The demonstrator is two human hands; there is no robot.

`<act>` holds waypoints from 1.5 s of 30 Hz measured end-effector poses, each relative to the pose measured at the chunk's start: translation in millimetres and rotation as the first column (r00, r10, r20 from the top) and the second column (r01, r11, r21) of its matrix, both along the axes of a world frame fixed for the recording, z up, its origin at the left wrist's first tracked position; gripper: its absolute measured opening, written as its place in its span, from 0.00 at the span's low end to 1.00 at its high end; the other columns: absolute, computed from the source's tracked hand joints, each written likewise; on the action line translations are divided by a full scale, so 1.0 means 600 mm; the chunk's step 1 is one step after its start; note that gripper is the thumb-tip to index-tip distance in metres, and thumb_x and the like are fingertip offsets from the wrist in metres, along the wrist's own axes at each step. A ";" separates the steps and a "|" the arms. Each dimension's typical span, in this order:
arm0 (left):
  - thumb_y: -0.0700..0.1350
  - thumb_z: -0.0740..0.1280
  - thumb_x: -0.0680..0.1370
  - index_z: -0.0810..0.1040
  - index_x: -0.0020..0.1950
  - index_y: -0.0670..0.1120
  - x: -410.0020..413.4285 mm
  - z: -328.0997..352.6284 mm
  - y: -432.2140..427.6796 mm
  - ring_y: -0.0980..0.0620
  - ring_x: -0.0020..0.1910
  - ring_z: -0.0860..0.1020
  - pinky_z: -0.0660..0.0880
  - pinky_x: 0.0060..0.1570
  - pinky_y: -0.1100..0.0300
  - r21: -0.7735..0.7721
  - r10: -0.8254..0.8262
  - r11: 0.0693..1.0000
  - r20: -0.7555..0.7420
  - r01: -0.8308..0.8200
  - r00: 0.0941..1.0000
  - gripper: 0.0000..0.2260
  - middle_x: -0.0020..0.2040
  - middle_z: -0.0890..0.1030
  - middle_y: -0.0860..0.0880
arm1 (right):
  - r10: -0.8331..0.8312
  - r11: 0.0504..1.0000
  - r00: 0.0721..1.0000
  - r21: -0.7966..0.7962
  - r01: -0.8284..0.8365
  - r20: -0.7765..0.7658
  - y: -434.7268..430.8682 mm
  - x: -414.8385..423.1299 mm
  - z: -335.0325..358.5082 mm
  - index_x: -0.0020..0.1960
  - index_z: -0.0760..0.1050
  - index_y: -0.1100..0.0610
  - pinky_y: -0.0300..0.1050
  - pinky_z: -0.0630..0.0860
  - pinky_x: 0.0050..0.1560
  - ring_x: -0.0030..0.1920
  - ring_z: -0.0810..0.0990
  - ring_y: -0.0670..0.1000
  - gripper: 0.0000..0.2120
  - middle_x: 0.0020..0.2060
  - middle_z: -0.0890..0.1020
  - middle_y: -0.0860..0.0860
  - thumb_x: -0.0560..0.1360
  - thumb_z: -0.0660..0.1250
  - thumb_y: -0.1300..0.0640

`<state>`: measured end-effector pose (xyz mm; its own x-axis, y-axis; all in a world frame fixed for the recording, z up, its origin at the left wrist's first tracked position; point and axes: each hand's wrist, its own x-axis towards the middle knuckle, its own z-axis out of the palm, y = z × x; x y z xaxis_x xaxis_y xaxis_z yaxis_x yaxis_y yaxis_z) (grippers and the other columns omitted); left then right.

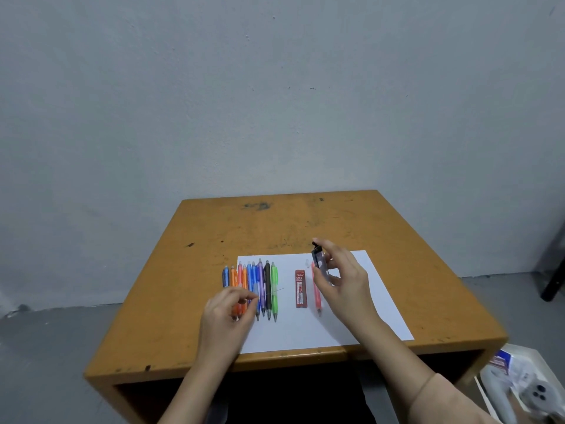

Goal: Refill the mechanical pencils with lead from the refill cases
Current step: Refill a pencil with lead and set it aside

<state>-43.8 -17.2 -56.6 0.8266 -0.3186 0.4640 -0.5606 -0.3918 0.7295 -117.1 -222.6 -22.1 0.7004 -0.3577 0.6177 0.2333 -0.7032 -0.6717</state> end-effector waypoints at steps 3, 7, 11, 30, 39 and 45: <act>0.41 0.73 0.72 0.80 0.43 0.52 -0.001 0.002 0.000 0.63 0.48 0.76 0.79 0.46 0.51 -0.015 0.010 1.000 -0.005 -0.010 1.000 0.06 0.43 0.78 0.62 | 0.018 1.000 1.000 0.011 -0.018 -0.009 0.002 -0.003 0.005 0.65 0.69 0.43 0.32 0.79 0.42 0.51 0.74 0.38 0.23 0.49 0.73 0.36 0.75 0.69 0.61; 0.40 0.73 0.72 0.80 0.43 0.53 -0.001 0.001 -0.001 0.61 0.47 0.77 0.79 0.46 0.53 -0.015 0.026 1.000 -0.007 -0.026 1.000 0.08 0.43 0.78 0.62 | 0.046 0.997 0.999 0.065 -0.045 -0.009 0.005 -0.005 0.008 0.62 0.71 0.44 0.27 0.76 0.38 0.50 0.75 0.38 0.21 0.48 0.75 0.39 0.75 0.69 0.63; 0.41 0.73 0.72 0.81 0.44 0.52 0.002 -0.003 0.000 0.59 0.48 0.77 0.79 0.46 0.53 -0.008 0.027 1.000 -0.013 -0.027 1.000 0.06 0.44 0.79 0.61 | 0.014 0.995 1.000 0.104 -0.014 -0.003 0.005 -0.005 0.007 0.59 0.75 0.49 0.26 0.74 0.36 0.46 0.78 0.42 0.17 0.46 0.77 0.42 0.74 0.70 0.64; 0.41 0.72 0.73 0.79 0.45 0.53 0.003 0.003 0.003 0.60 0.50 0.77 0.77 0.40 0.67 -0.075 0.074 0.994 -0.111 -0.082 0.991 0.07 0.45 0.78 0.61 | 0.102 0.934 0.984 0.355 -0.043 -0.147 0.009 0.041 0.047 0.54 0.76 0.47 0.31 0.76 0.40 0.42 0.76 0.45 0.16 0.43 0.79 0.51 0.75 0.67 0.67; 0.42 0.72 0.73 0.79 0.46 0.54 -0.002 0.014 0.003 0.62 0.50 0.76 0.77 0.36 0.68 -0.122 0.082 0.986 -0.215 -0.110 0.973 0.07 0.46 0.77 0.61 | 0.167 0.934 0.909 0.356 -0.022 -0.382 0.019 0.081 0.023 0.55 0.78 0.50 0.30 0.73 0.34 0.37 0.75 0.44 0.14 0.37 0.75 0.47 0.74 0.69 0.65; 0.41 0.71 0.73 0.77 0.43 0.58 -0.005 0.020 0.003 0.61 0.49 0.77 0.76 0.35 0.72 -0.138 0.072 0.985 -0.222 -0.104 0.972 0.11 0.46 0.78 0.60 | 0.075 0.978 0.855 0.204 0.036 -0.513 0.024 0.098 0.011 0.58 0.78 0.52 0.29 0.71 0.38 0.42 0.78 0.44 0.13 0.49 0.76 0.50 0.75 0.68 0.62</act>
